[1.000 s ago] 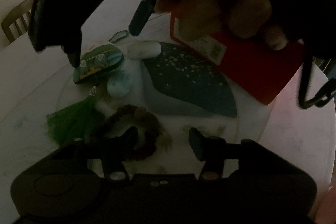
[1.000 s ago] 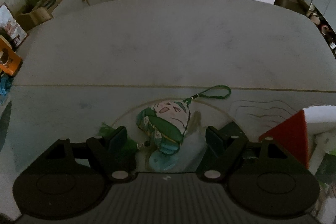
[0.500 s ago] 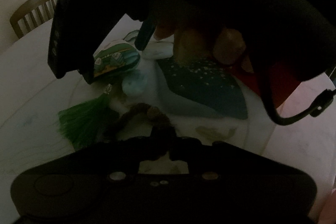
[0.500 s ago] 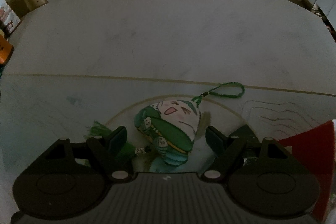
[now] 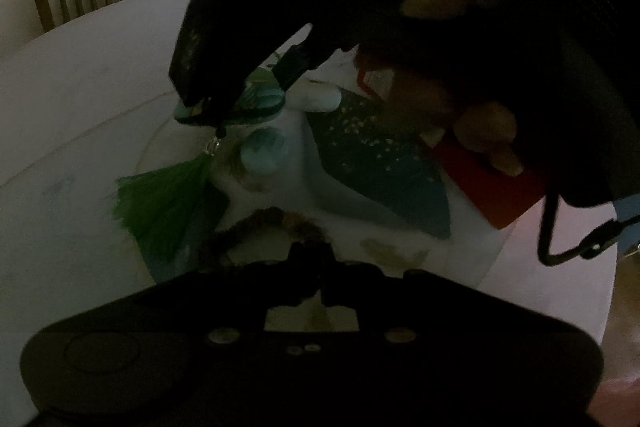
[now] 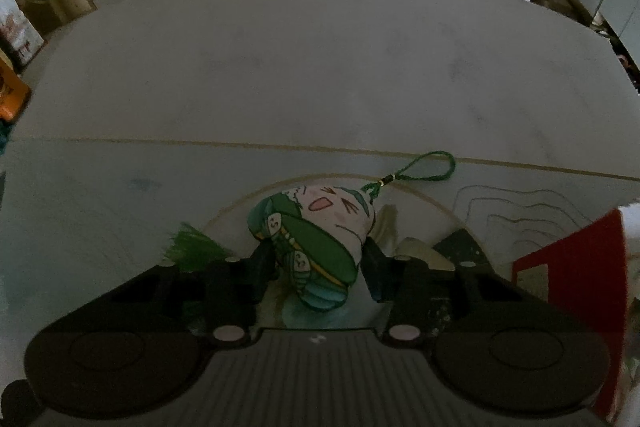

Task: Organize objects
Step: 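Carry the pouch with the right tool while the left carries the hair tie into the shoebox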

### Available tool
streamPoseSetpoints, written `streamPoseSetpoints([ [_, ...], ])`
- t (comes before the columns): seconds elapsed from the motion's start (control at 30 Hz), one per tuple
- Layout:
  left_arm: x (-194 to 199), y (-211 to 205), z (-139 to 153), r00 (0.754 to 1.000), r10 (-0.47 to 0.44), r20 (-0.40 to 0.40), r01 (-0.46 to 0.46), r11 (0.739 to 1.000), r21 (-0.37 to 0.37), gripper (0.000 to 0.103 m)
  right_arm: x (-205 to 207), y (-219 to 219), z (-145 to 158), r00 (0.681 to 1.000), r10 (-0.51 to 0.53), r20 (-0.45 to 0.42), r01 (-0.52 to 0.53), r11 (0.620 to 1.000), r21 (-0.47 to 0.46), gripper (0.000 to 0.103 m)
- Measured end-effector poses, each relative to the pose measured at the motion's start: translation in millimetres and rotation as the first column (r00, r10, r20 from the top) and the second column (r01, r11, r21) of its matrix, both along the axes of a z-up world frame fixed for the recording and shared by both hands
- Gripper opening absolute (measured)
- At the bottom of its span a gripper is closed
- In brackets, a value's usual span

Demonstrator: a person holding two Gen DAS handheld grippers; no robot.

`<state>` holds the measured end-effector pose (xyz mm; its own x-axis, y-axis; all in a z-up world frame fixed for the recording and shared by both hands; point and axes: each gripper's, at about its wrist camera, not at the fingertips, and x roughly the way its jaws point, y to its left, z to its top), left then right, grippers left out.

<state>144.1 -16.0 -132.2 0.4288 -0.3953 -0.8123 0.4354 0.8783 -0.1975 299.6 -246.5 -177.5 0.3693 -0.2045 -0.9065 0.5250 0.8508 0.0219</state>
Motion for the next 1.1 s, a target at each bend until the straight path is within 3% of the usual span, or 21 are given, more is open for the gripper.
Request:
streamPoseSetpoints([
  [0.4, -14.0, 15.8, 29.2, 0.995, 0.101, -0.025, -0.103, 0.990, -0.096, 0.005, -56.3, 17.2, 66.1, 0.995, 0.010, 0.102, -0.013, 1.000, 0.026, 0.044],
  [0.63, -19.4, 19.2, 55.4, 0.985, 0.171, -0.003, -0.170, 0.977, -0.129, 0.005, -108.0, 11.6, 101.8, 0.988, -0.048, 0.144, 0.041, 0.998, 0.051, 0.044],
  [1.1, -14.4, -32.6, 102.0, 0.990, 0.144, -0.003, -0.142, 0.972, -0.189, 0.005, -212.7, -28.2, 155.9, 0.967, -0.140, 0.211, 0.135, 0.990, 0.037, 0.044],
])
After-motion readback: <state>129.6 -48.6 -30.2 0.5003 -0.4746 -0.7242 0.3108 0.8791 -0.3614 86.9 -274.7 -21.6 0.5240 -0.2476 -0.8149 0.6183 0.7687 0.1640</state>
